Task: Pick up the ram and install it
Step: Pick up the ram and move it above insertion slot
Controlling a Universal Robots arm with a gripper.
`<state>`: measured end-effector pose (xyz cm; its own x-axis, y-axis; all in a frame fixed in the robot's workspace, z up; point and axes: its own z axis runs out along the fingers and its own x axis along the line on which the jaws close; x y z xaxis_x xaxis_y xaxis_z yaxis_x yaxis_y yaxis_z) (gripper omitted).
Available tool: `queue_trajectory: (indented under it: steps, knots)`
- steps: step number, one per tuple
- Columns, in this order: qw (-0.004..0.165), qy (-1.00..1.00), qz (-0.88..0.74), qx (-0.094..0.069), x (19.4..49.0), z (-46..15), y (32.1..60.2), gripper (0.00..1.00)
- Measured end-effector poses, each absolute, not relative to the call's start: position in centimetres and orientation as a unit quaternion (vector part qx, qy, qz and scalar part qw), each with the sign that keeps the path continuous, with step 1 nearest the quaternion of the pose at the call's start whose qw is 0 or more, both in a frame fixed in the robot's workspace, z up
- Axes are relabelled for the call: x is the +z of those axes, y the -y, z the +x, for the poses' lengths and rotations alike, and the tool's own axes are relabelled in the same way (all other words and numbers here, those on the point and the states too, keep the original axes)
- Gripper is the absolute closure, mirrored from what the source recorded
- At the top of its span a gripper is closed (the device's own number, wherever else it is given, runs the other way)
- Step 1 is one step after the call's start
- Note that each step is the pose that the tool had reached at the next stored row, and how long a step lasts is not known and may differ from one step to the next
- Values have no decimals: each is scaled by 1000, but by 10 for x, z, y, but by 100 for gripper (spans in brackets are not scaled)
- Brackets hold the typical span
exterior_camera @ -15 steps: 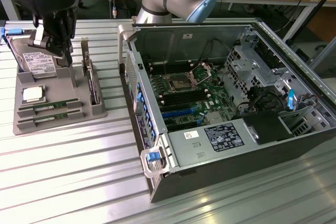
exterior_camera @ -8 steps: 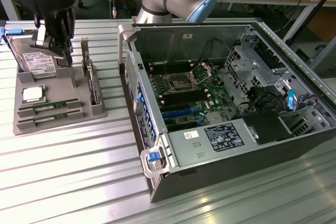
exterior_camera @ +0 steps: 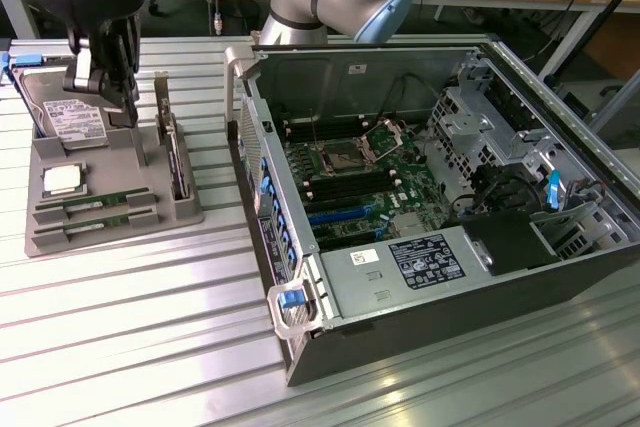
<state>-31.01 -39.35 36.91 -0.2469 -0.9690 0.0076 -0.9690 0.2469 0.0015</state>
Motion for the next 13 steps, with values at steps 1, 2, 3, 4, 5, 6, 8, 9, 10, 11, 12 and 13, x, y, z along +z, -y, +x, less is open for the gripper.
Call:
queue_trajectory:
  steps: [1, 2, 3, 4, 5, 6, 8, 9, 10, 11, 12, 13]
  knots:
    - [3, 788, 616, 2, 369, -310, 393, 89]
    - [4, 785, 619, 2, 369, -310, 393, 89]
    - [4, 782, 624, 2, 369, -310, 393, 89]
    - [4, 777, 629, 2, 369, -310, 393, 89]
    - [4, 776, 631, 2, 369, -310, 393, 89]
    - [4, 774, 633, 3, 369, -310, 393, 89]
    - [4, 769, 639, 3, 369, -310, 393, 89]
    - [4, 768, 641, 3, 369, -310, 393, 89]
    - [4, 766, 643, 3, 369, -310, 393, 89]
    - [4, 764, 646, 3, 369, -310, 393, 89]
    - [4, 761, 649, 3, 369, -310, 393, 89]
    - [4, 757, 653, 3, 369, -310, 393, 89]
